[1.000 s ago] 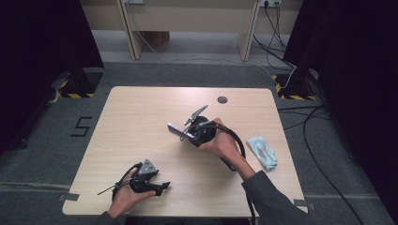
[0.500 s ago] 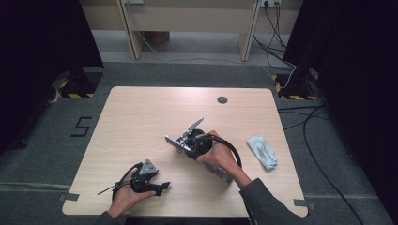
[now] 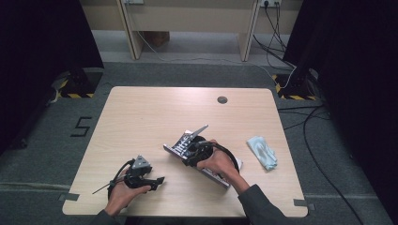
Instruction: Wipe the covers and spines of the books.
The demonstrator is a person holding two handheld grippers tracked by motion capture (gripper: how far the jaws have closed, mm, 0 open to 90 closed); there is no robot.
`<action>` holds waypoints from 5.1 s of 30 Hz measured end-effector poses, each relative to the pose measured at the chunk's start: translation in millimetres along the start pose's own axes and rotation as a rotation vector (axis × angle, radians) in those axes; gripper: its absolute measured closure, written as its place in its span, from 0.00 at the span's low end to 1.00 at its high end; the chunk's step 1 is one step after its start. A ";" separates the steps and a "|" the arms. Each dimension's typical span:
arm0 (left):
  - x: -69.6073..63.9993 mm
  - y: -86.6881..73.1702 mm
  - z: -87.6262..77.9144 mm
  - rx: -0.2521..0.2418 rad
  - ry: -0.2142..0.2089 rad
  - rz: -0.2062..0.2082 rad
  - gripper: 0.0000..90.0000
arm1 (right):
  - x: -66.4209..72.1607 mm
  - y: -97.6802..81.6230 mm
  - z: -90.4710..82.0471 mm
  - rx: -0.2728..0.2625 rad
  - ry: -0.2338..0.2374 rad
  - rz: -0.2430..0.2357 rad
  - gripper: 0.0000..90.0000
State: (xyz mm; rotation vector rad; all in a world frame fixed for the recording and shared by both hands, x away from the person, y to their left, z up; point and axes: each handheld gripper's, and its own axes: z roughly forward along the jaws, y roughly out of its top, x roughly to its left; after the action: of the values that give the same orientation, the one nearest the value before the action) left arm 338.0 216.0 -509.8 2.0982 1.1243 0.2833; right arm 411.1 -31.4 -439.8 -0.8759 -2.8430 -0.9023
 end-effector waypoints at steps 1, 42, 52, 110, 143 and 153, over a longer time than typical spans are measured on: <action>0.7 0.0 -0.2 -0.002 0.000 -0.004 0.32 | -0.6 -2.7 2.5 0.007 0.005 0.006 0.82; -4.4 0.1 0.9 0.009 0.009 0.022 0.33 | -31.8 -50.8 -5.5 -0.261 -0.072 0.176 0.49; -10.0 -0.4 2.4 -0.003 -0.002 0.041 0.33 | -55.7 -63.1 -22.6 -0.274 -0.176 0.243 0.36; -14.1 48.9 57.0 -0.105 0.006 0.024 0.33 | -40.6 -125.3 -24.1 -0.088 -0.250 0.207 0.34; -36.2 46.4 55.2 -0.089 0.039 0.074 0.39 | -21.7 -120.9 -17.2 -0.072 -0.246 0.178 0.28; -33.8 46.4 52.2 -0.074 0.031 0.067 0.40 | -16.7 -119.2 -12.4 -0.077 -0.238 0.188 0.26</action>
State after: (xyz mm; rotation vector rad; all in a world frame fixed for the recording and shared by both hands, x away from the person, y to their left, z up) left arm 373.3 146.9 -510.3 2.0753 1.0477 0.3850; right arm 360.9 -126.7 -495.0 -1.3175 -2.8662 -0.9474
